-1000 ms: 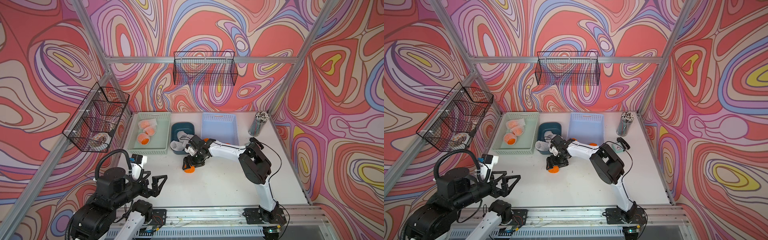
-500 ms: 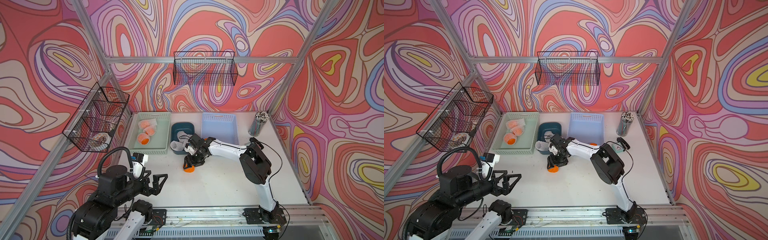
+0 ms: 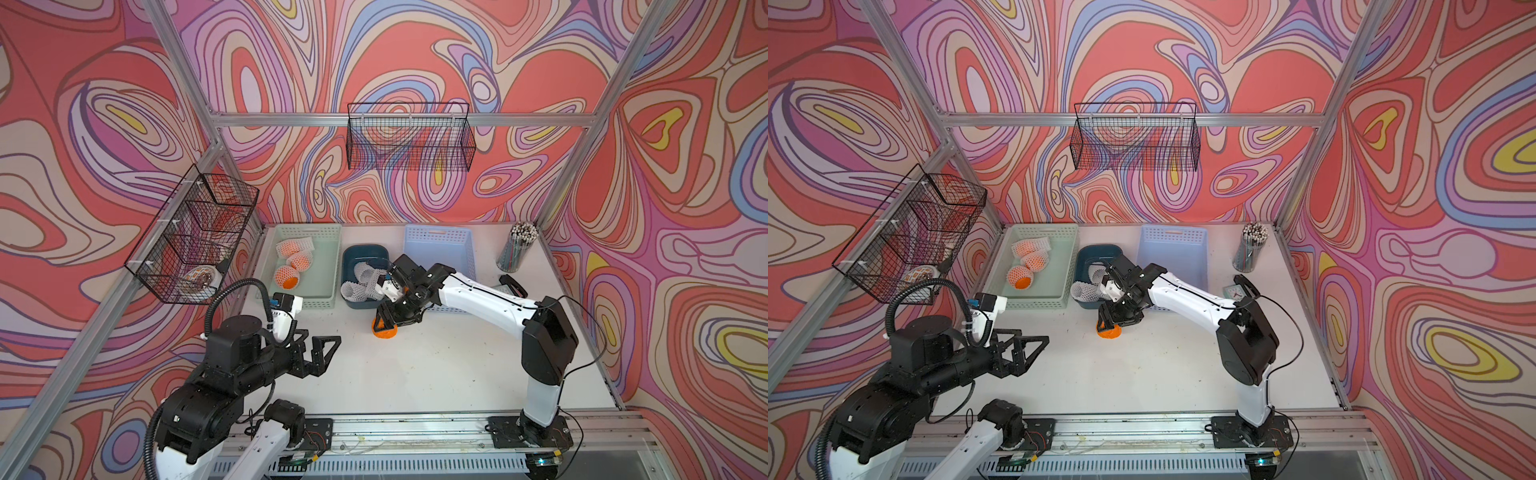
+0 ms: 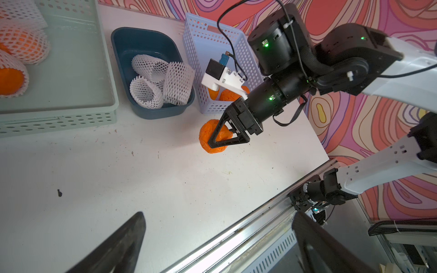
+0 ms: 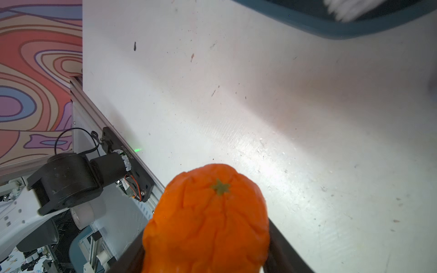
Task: Remove foam nets from oranges
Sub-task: Pick up the orange from the center of the board, then place the orange in the basket.
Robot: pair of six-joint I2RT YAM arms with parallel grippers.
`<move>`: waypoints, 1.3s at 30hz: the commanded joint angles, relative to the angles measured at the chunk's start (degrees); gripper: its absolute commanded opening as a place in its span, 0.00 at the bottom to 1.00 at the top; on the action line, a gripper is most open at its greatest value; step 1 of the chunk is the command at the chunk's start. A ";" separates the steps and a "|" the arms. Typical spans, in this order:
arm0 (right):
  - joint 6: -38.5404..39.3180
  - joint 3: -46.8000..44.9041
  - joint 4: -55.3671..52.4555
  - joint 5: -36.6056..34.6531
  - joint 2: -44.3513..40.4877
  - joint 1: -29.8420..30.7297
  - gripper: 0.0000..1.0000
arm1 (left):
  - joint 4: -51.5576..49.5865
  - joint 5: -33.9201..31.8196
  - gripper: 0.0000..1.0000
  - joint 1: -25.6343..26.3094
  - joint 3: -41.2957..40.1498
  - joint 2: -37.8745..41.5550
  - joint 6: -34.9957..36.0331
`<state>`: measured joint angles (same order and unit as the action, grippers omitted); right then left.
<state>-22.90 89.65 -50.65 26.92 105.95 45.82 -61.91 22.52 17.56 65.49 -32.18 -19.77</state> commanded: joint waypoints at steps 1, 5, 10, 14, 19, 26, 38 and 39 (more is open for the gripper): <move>1.11 -0.97 -4.14 -1.33 -3.33 -2.46 0.57 | 3.15 1.21 0.99 -0.06 -0.34 -1.49 -0.09; 2.39 -0.28 -6.92 -1.44 -6.55 -7.96 0.57 | 5.24 1.13 0.99 -0.05 -1.11 -2.19 -0.42; 6.10 2.83 -10.50 -1.87 -6.70 -15.82 0.56 | 6.80 0.21 0.99 0.01 -2.21 -2.68 -0.95; 8.79 6.94 -12.09 -2.01 -2.64 -21.27 0.56 | 6.59 -0.70 0.99 0.00 -2.56 -3.23 -1.23; 10.41 14.17 -11.18 -1.46 5.68 -27.04 0.56 | 6.06 -1.94 0.99 -0.07 -2.96 -2.76 -2.48; 10.50 29.07 -11.31 -1.23 20.91 -30.31 0.56 | 3.65 -5.89 0.99 -0.03 -3.22 -0.78 -5.37; 4.29 40.17 -1.82 6.04 35.30 -32.01 0.56 | 0.50 -14.91 1.00 -0.04 -5.64 1.67 -14.26; 3.44 39.92 -0.44 7.51 35.98 -32.02 0.56 | 0.00 -16.20 1.00 -0.05 -5.89 0.98 -15.32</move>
<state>-16.91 128.38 -55.90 30.41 139.87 13.93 -59.44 11.40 17.56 60.60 -30.48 -30.83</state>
